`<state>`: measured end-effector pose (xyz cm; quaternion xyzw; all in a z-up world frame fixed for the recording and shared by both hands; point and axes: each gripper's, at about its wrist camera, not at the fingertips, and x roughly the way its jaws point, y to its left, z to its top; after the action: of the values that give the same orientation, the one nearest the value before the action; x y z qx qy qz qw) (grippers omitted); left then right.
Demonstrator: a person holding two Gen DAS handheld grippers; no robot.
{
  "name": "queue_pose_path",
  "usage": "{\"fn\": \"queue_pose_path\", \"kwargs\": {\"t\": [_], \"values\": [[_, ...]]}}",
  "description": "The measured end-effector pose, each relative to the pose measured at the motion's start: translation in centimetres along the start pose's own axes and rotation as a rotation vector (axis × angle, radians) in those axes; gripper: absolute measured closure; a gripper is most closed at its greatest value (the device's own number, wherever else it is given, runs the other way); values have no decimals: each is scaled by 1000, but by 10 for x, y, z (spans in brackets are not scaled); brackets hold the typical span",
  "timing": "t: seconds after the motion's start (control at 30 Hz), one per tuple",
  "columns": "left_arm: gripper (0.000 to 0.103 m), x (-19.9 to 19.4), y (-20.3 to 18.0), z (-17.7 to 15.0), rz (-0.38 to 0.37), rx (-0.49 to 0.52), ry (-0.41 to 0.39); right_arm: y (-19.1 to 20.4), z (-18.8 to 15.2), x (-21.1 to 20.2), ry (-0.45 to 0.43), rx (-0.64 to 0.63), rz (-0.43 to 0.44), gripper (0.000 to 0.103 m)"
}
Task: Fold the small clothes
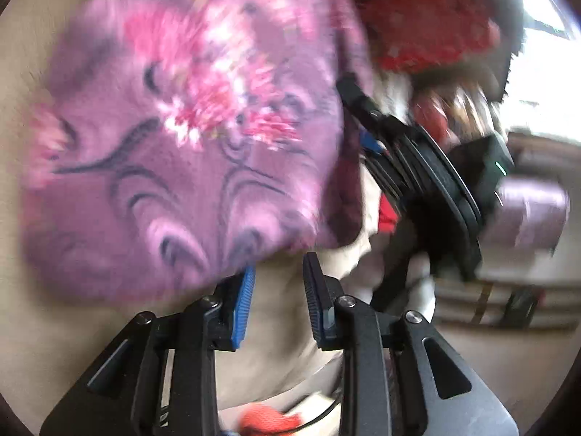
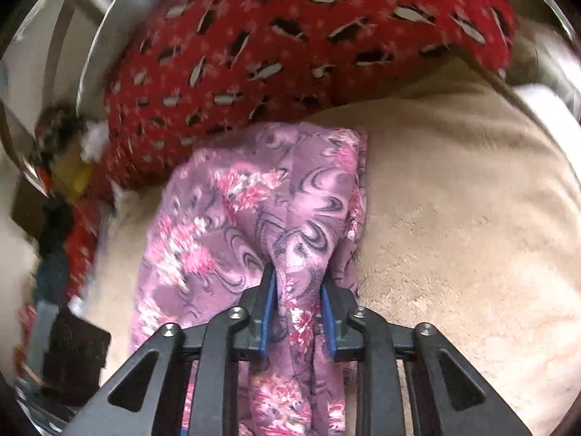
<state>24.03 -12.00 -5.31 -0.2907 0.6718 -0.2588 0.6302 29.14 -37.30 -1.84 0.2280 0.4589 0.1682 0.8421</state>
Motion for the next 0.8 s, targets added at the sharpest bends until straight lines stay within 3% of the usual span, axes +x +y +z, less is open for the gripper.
{"fn": "queue_pose_path", "kwargs": {"t": [0.07, 0.13, 0.17, 0.2, 0.27, 0.33, 0.37, 0.43, 0.47, 0.53, 0.6, 0.63, 0.67, 0.7, 0.8], "values": [[72, -31, -5, 0, -8, 71, -56, -6, 6, -11, -30, 49, 40, 70], [53, -62, -7, 14, 3, 76, -147, -16, 16, -26, -117, 133, 93, 55], [42, -69, -5, 19, 21, 67, -180, -21, 22, -30, -154, 185, 111, 41], [39, -79, -2, 28, 52, 52, -223, -22, 27, -29, -169, 216, 110, 36], [39, -90, 7, 45, 86, 16, -257, -19, 37, -12, -125, 244, 101, 34], [39, -92, 17, 68, 114, -31, -257, -14, 42, 10, -40, 255, 33, 33], [39, -90, 15, 77, 127, -36, -259, -8, 46, 20, -14, 243, -4, 37], [39, -89, 12, 85, 180, -14, -285, 8, 52, 22, -37, 167, 26, 83], [39, -84, 16, 89, 216, 2, -293, 16, 54, 17, -72, 116, 22, 96], [39, -68, 25, 96, 296, -1, -286, 19, 55, 12, -142, 65, -7, 97], [38, -44, 44, 107, 311, -52, -211, 2, 53, 38, -49, 97, -110, 96], [38, -43, 49, 107, 295, -66, -212, -11, 49, 55, 33, 130, -121, 96], [38, -49, 48, 105, 282, -55, -219, -15, 46, 53, 20, 148, -106, 95], [38, -55, 45, 102, 287, -35, -225, -16, 46, 39, -32, 174, -72, 83], [40, -71, 37, 82, 314, 29, -242, -9, 34, 1, -86, 169, -15, 80]]}}
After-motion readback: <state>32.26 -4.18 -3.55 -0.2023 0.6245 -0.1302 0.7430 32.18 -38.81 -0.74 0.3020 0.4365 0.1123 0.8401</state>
